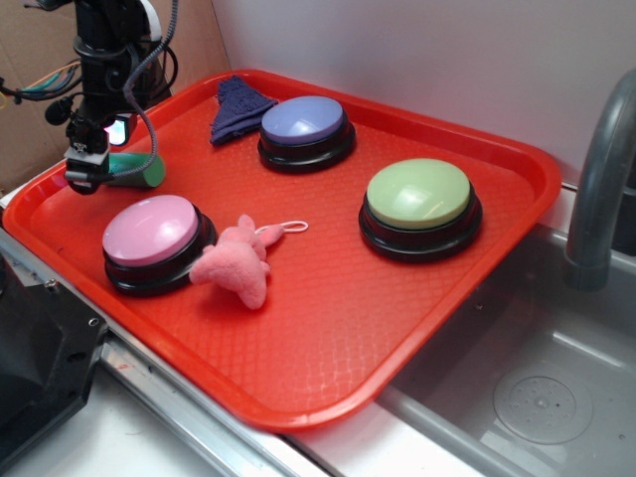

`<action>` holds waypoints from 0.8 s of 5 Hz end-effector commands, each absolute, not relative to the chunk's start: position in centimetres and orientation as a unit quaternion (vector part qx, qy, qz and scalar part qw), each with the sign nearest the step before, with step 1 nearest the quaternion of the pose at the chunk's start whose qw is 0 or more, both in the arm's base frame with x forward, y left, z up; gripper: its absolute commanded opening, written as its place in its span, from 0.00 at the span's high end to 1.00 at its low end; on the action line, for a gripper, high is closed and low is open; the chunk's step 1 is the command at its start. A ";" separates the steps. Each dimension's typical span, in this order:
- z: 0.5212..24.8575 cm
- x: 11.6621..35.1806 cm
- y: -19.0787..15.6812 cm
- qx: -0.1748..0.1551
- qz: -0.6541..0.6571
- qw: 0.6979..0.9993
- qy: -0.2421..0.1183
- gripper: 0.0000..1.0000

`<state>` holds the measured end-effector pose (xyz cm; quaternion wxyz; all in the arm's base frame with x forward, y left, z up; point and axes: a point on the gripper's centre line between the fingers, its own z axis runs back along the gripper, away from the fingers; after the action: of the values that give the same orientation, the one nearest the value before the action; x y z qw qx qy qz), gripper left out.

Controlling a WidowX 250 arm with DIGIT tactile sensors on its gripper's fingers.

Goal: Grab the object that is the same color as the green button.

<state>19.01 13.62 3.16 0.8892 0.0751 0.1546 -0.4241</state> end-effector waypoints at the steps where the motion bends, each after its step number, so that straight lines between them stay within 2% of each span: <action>1: 2.1 21.1 14.1 0.099 -0.389 0.907 0.130 0.04; 2: 1.8 21.2 14.1 0.103 -0.385 0.908 0.128 1.00; 3: 3.4 21.2 14.4 0.111 -0.335 0.929 0.109 1.00; 4: 8.5 21.1 15.3 0.136 -0.204 0.969 0.022 1.00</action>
<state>19.77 14.69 7.03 0.9698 0.1163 0.0431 -0.2098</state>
